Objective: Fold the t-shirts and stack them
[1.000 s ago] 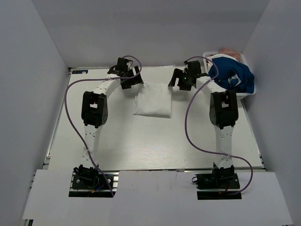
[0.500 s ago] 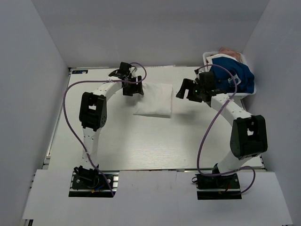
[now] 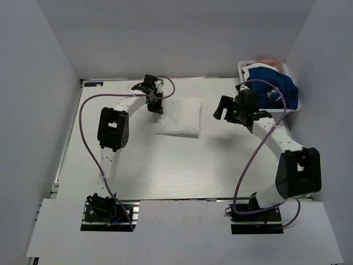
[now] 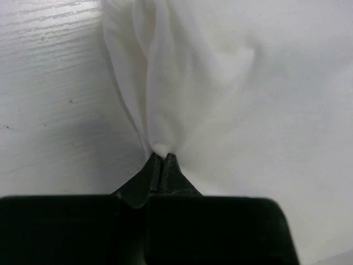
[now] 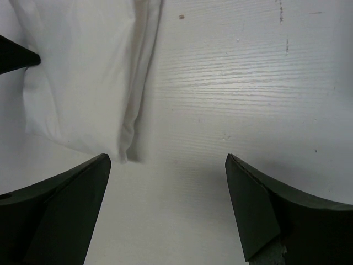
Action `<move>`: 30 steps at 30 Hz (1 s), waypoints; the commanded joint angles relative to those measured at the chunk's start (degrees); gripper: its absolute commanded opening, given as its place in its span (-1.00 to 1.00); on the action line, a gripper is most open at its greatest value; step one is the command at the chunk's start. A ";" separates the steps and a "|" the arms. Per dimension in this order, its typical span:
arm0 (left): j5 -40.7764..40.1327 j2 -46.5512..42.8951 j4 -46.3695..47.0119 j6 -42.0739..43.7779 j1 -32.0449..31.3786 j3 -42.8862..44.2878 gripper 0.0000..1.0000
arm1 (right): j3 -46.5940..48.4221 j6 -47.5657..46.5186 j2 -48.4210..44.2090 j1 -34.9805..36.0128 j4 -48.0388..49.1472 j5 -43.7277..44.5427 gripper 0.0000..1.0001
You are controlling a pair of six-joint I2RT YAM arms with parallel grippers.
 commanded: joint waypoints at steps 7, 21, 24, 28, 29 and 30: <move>-25.32 -7.29 -0.44 11.99 6.80 -3.04 -1.00 | -1.71 -2.45 -1.49 -1.21 0.98 6.34 0.81; -40.26 3.42 0.89 27.28 20.43 15.41 -1.00 | 3.91 -2.09 3.51 -1.21 -2.09 16.47 0.81; -43.61 5.02 6.41 30.62 22.46 16.39 -1.00 | 4.71 -1.92 4.66 -1.21 -3.06 15.85 0.81; -41.95 6.16 8.71 30.64 24.82 17.70 -1.00 | 6.99 -2.09 6.76 -1.39 -5.77 16.73 0.81; -41.94 6.16 10.71 30.64 24.83 17.70 -1.00 | 7.86 -2.10 6.94 -1.30 -6.13 16.82 0.81; -41.94 6.68 11.34 31.16 25.53 17.70 -1.00 | 7.79 -1.92 6.94 -1.39 -6.23 16.90 0.81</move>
